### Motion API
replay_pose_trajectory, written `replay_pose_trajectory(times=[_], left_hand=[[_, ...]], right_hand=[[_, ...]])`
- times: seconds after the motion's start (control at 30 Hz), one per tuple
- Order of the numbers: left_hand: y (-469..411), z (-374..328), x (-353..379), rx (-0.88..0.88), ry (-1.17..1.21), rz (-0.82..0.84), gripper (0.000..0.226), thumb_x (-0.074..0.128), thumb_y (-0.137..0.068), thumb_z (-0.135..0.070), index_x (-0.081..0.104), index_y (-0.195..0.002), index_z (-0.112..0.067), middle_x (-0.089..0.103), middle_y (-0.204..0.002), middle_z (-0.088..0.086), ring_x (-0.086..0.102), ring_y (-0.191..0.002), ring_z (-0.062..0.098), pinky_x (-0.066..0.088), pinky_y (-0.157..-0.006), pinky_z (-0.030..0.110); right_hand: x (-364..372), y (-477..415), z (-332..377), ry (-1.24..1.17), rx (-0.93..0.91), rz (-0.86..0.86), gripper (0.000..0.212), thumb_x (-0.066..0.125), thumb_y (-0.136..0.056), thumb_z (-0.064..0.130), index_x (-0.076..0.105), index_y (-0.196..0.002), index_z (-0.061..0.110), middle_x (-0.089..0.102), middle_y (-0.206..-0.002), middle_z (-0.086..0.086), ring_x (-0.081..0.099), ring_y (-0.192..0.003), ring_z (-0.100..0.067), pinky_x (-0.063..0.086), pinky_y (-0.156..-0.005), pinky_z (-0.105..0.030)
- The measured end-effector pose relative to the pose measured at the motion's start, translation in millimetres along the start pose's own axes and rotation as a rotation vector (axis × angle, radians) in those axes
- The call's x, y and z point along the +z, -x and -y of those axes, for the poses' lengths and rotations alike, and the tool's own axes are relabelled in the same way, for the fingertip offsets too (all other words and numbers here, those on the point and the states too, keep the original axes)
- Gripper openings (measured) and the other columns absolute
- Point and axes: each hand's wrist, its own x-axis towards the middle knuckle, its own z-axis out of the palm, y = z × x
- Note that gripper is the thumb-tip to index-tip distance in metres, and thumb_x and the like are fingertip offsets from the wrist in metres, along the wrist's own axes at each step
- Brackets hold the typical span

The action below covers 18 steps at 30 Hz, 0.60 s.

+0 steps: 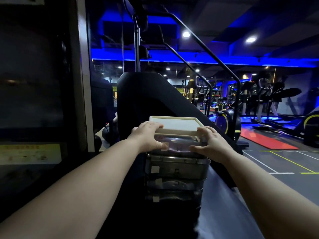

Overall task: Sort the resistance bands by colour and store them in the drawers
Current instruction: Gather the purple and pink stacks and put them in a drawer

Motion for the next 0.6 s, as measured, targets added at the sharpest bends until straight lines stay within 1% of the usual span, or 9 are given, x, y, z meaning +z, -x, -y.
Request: replay_pose_trajectory(times=[0.1,0.27,0.33,0.43,0.5,0.57,0.6], left_hand=[[-0.3,1.5,3.5,-0.011,0.018,-0.05,0.078,0.076,-0.073,-0.054,0.043,-0.141,-0.032,0.043,-0.144,-0.004,0.033,-0.136,0.019,0.029,-0.111,0.041],[-5.5,3.1,9.9,-0.018,0.003,-0.115,0.071,0.075,-0.073,-0.055,0.049,-0.135,-0.032,0.05,-0.137,-0.005,0.036,-0.133,0.018,0.032,-0.106,0.039],[-7.4,2.8,12.6,-0.039,0.022,-0.147,0.068,0.076,-0.072,-0.054,0.051,-0.132,-0.032,0.051,-0.133,-0.005,0.037,-0.131,0.018,0.034,-0.104,0.039],[-10.0,2.5,15.8,-0.076,0.058,-0.176,0.066,0.078,-0.072,-0.051,0.053,-0.13,-0.032,0.052,-0.131,-0.005,0.037,-0.131,0.017,0.036,-0.101,0.038],[-10.6,1.7,17.5,-0.083,0.061,-0.182,0.065,0.079,-0.071,-0.049,0.054,-0.128,-0.032,0.053,-0.129,-0.005,0.038,-0.13,0.018,0.036,-0.1,0.038],[-10.9,0.6,18.4,-0.082,0.057,-0.183,0.063,0.079,-0.071,-0.049,0.054,-0.127,-0.032,0.053,-0.129,-0.005,0.038,-0.13,0.018,0.036,-0.099,0.038],[-10.9,-0.2,19.0,-0.083,0.055,-0.187,0.062,0.078,-0.071,-0.049,0.055,-0.126,-0.032,0.053,-0.128,-0.005,0.038,-0.129,0.018,0.036,-0.099,0.038]], right_hand=[[1.7,1.1,1.1,0.024,-0.034,-0.06,0.081,0.082,-0.068,0.049,0.049,-0.137,0.022,0.041,-0.142,0.004,0.045,-0.126,-0.017,0.037,-0.103,-0.027],[9.1,0.9,2.7,0.051,-0.053,-0.163,0.074,0.083,-0.067,0.05,0.057,-0.13,0.02,0.05,-0.135,0.002,0.054,-0.116,-0.023,0.045,-0.094,-0.031],[9.3,-0.1,2.9,0.035,-0.045,-0.165,0.071,0.083,-0.069,0.046,0.058,-0.131,0.021,0.049,-0.137,0.003,0.055,-0.116,-0.021,0.043,-0.095,-0.028],[3.1,-1.2,1.8,0.031,-0.048,-0.115,0.063,0.079,-0.077,0.03,0.056,-0.135,0.022,0.046,-0.142,0.002,0.053,-0.12,-0.018,0.034,-0.091,-0.016],[-1.5,-0.2,-0.2,0.022,-0.049,-0.084,0.061,0.077,-0.078,0.022,0.055,-0.136,0.023,0.046,-0.143,0.002,0.052,-0.12,-0.016,0.03,-0.09,-0.012],[-4.4,1.6,-0.5,0.021,-0.055,-0.085,0.059,0.077,-0.079,0.02,0.057,-0.135,0.022,0.048,-0.142,0.001,0.053,-0.12,-0.017,0.031,-0.092,-0.012],[-5.1,2.5,0.1,0.026,-0.059,-0.098,0.056,0.077,-0.079,0.02,0.059,-0.133,0.022,0.05,-0.14,0.001,0.054,-0.12,-0.018,0.034,-0.094,-0.015]])
